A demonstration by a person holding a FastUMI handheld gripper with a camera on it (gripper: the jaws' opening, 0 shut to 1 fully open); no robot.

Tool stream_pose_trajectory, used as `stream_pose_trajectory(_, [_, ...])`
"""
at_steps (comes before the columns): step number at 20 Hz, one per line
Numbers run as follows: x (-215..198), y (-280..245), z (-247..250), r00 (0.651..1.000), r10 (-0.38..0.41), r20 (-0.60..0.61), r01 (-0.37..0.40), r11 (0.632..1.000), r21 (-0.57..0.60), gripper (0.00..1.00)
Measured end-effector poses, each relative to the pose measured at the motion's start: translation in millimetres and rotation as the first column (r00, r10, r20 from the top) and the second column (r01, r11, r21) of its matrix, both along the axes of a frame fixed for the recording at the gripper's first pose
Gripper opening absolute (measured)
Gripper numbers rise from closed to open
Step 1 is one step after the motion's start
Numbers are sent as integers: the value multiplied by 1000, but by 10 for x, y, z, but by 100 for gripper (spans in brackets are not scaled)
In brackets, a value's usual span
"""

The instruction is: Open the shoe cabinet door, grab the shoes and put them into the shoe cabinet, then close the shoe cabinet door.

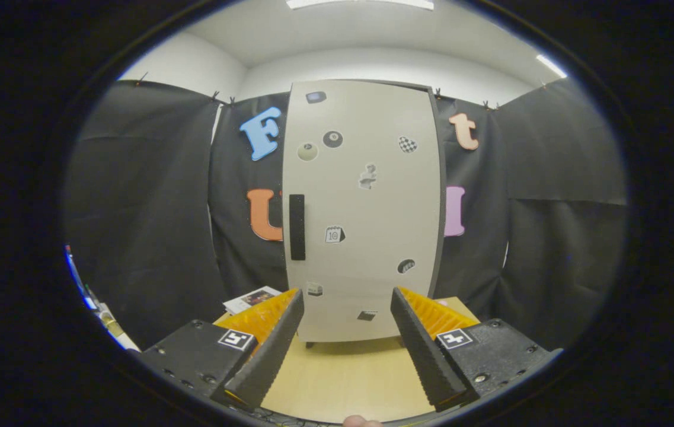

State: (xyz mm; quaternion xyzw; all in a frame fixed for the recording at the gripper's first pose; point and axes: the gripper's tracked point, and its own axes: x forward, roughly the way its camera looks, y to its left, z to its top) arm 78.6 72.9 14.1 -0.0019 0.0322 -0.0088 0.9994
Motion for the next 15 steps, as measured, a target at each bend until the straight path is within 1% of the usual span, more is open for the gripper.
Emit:
stream_pose_trajectory(4, [55,-47,116,999,-21,35,21,1000,-10,97])
stream_pose_trajectory(7, [29,-32,156,999,-19,51,20,999,-27,97])
stream_pose_trajectory(15, [-14,-44,144,998,-22,51,23,999,-36,97])
